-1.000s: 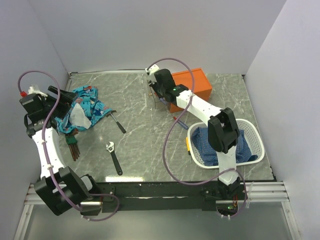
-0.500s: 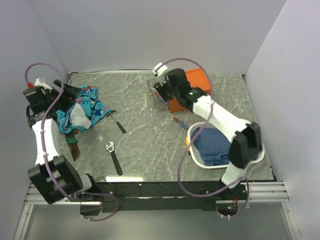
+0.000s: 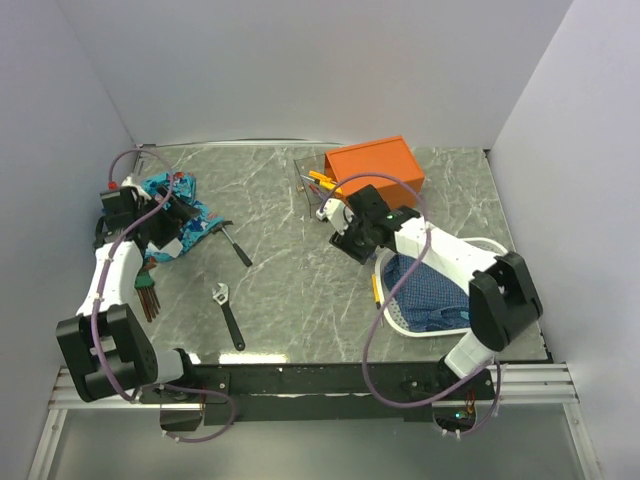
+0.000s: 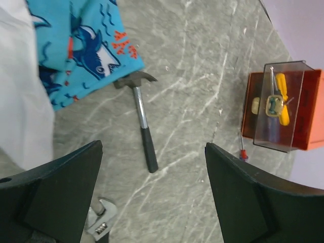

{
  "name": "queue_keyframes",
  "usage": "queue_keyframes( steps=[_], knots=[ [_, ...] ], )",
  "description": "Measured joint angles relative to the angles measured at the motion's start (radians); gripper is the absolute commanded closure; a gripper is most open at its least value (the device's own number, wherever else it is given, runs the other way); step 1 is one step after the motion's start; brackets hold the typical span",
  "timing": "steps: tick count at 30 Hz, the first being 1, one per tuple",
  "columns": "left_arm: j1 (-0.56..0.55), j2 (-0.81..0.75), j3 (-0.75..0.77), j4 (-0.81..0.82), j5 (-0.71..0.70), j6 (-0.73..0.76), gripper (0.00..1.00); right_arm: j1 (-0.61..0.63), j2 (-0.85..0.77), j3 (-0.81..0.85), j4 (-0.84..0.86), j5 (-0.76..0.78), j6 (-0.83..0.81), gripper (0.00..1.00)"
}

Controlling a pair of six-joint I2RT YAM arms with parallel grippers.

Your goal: Sort the tools into containers

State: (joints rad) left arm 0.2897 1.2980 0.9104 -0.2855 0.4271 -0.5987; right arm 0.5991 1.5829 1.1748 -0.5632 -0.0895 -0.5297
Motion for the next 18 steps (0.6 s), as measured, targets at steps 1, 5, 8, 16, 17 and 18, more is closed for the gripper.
queue_keyframes(
  steps=[1,5,8,16,17,18],
  knots=[
    [0.006,-0.001,0.000,-0.006,-0.005,0.006,0.12,-0.005,0.020,0.002,0.005,0.010,0.011,0.45],
    [0.014,-0.009,0.010,-0.005,-0.007,0.014,0.12,-0.011,0.111,0.017,0.025,0.053,0.037,0.46],
    [0.016,-0.016,0.008,0.013,-0.005,0.007,0.12,-0.013,0.163,0.016,0.057,0.095,0.036,0.46],
    [0.068,-0.067,0.008,0.043,-0.002,0.011,0.12,-0.022,0.190,-0.014,0.118,0.180,0.016,0.46],
    [0.074,-0.068,0.008,0.044,-0.002,0.011,0.12,-0.024,0.190,-0.017,0.122,0.187,0.016,0.46],
    [0.080,-0.069,0.008,0.046,-0.002,0.011,0.12,-0.024,0.190,-0.019,0.126,0.198,0.016,0.45]
  ],
)
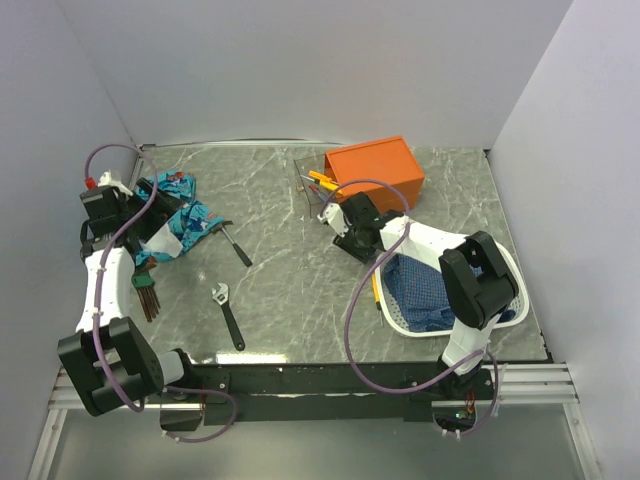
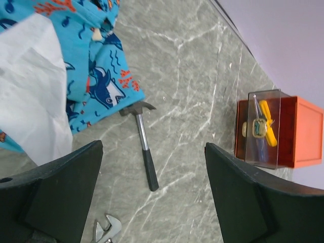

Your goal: Sort the tools into containers

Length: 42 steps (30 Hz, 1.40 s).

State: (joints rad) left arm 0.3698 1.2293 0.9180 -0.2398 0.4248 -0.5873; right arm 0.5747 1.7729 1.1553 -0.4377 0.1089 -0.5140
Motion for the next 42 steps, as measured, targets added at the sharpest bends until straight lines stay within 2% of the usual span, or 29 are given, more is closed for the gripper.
queue_keyframes(
  steps=[9,17,24,29,31,33,34,37,42],
  knots=[
    [0.052,-0.006,-0.021,0.042,0.023,-0.004,0.13,-0.027,0.003,-0.002,0.002,0.028,-0.009,0.45],
    [0.088,-0.009,-0.021,0.041,0.035,-0.003,0.13,-0.087,0.082,0.052,-0.065,-0.089,-0.011,0.47],
    [0.088,-0.009,-0.021,0.056,0.058,-0.010,0.13,-0.089,0.083,0.052,-0.115,-0.218,-0.015,0.51],
    [0.088,-0.009,-0.021,0.066,0.068,-0.012,0.13,-0.089,0.083,0.045,-0.116,-0.253,-0.011,0.55],
    [0.088,-0.009,-0.023,0.072,0.069,-0.014,0.13,-0.089,0.082,0.042,-0.109,-0.253,0.001,0.58],
    [0.088,-0.014,-0.031,0.079,0.069,-0.018,0.13,-0.089,0.082,0.042,-0.108,-0.251,0.018,0.66],
    [0.088,-0.019,-0.038,0.079,0.070,-0.019,0.13,-0.088,0.082,0.042,-0.108,-0.249,0.028,0.74],
    [0.090,-0.030,-0.053,0.079,0.071,-0.021,0.13,-0.086,0.082,0.042,-0.100,-0.225,0.059,0.82],
    [0.092,-0.034,-0.053,0.073,0.070,-0.024,0.13,-0.080,0.071,0.062,-0.174,-0.182,0.087,0.89]
  ],
)
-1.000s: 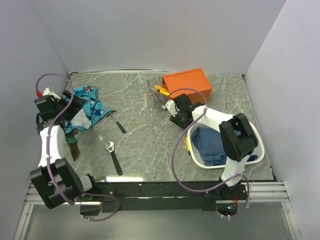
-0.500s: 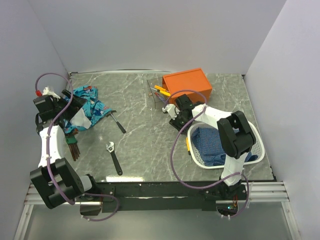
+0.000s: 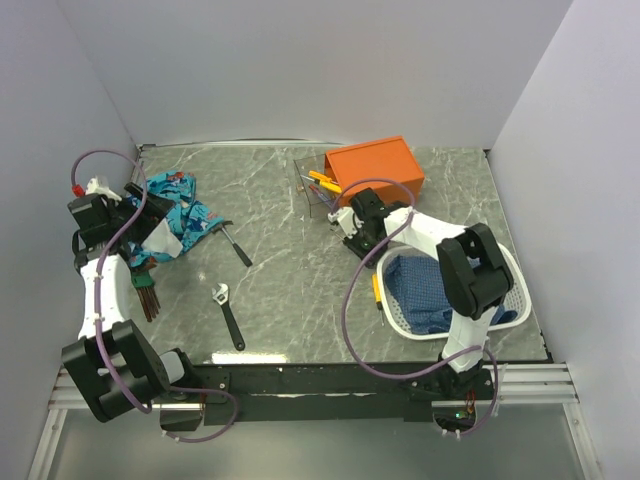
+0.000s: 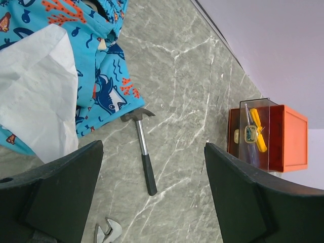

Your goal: Sort the tools into containers

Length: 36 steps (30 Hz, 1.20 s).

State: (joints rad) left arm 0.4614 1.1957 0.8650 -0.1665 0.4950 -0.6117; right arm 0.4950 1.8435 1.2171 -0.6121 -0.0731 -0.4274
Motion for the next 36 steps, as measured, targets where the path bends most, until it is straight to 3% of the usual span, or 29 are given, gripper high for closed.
queue_keyframes(
  steps=[3,7,10,13,18,23,27,36],
  knots=[
    [0.000,0.000,0.009,-0.006,0.001,-0.005,0.13,0.000,-0.090,0.001,-0.117,-0.004,-0.027,0.94],
    [0.000,0.013,0.020,0.015,0.005,-0.025,0.14,0.003,-0.331,-0.018,-0.216,-0.057,-0.124,1.00],
    [0.000,0.044,0.028,0.027,0.005,-0.032,0.14,0.005,-0.486,-0.024,-0.232,-0.113,-0.183,1.00],
    [0.000,0.072,0.039,0.028,0.005,-0.034,0.14,0.008,-0.530,-0.012,-0.221,-0.166,-0.191,1.00],
    [0.000,0.084,0.053,0.030,0.005,-0.036,0.13,0.012,-0.349,0.144,-0.178,-0.180,-0.108,1.00],
    [0.000,0.084,0.054,0.035,0.005,-0.036,0.13,0.012,-0.064,0.494,-0.130,-0.137,-0.011,1.00],
    [0.000,0.082,0.053,0.040,0.005,-0.036,0.12,0.012,0.068,0.693,-0.118,-0.100,0.013,1.00],
    [0.000,0.021,0.007,0.050,0.005,-0.035,0.12,0.012,0.162,0.767,-0.112,-0.042,0.021,1.00]
  ],
)
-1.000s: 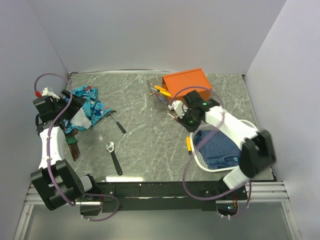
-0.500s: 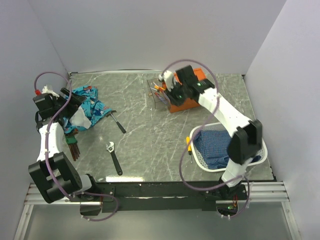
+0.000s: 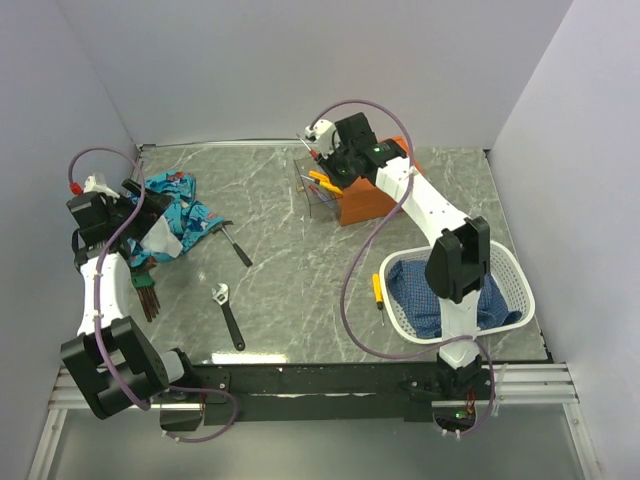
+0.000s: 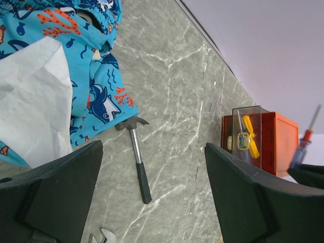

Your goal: Sort the tools into containers

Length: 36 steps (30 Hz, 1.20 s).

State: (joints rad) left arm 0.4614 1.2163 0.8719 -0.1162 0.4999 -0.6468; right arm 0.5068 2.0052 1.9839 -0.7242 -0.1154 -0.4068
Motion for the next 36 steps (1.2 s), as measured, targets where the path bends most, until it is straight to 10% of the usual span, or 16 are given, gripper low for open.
queue_keyframes(
  steps=[3,9,20,27,36],
  knots=[
    [0.002,-0.004,-0.003,0.000,0.000,0.000,0.12,0.000,0.030,0.000,-0.002,0.002,0.008,0.96],
    [0.006,-0.004,-0.004,0.000,0.000,0.000,0.12,0.002,0.069,0.016,-0.024,0.038,0.029,0.53],
    [0.010,-0.004,-0.005,0.000,0.000,-0.001,0.12,0.002,-0.077,-0.080,-0.066,0.015,0.037,0.48],
    [0.010,-0.004,-0.015,0.025,0.005,-0.023,0.12,0.024,-0.390,-0.488,-0.151,-0.001,0.001,0.50],
    [0.010,0.018,-0.017,0.037,0.019,-0.054,0.11,0.144,-0.383,-0.777,-0.201,-0.001,0.075,0.45]
  ],
)
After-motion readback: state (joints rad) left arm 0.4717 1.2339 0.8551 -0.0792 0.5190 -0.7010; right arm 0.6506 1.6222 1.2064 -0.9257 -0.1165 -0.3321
